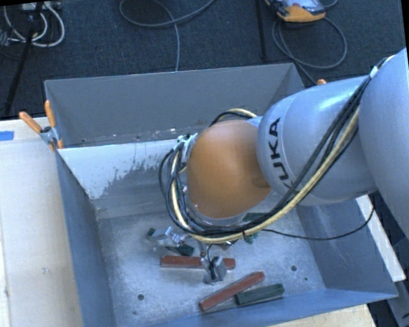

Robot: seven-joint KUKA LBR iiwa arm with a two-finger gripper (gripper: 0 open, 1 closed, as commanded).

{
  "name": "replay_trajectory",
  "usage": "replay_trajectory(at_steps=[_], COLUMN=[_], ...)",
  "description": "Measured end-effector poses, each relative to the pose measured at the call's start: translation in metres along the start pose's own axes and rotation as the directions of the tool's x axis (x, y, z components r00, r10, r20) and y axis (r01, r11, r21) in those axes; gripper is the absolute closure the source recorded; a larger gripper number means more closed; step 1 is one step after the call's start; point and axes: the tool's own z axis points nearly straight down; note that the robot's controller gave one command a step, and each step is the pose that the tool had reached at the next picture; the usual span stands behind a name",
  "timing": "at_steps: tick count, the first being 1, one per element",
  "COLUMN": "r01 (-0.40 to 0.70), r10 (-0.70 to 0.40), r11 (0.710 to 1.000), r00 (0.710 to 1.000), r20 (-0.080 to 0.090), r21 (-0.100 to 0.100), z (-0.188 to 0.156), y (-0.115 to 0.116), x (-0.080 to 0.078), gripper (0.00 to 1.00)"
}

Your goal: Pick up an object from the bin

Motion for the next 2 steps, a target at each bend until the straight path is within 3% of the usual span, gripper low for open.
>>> replay_trajectory(at_steps=[1, 2], r01=[0.024, 0.047], r10=[-0.024, -0.047], r11=[1.000, 0.999], r00=[1.000, 0.999], r20=[0.002, -0.003], r21=[0.003, 0.003], z=[0.044, 0.040], y=[-0.022, -0.037], x=[-0.049, 0.013], gripper=[0.00, 0.00])
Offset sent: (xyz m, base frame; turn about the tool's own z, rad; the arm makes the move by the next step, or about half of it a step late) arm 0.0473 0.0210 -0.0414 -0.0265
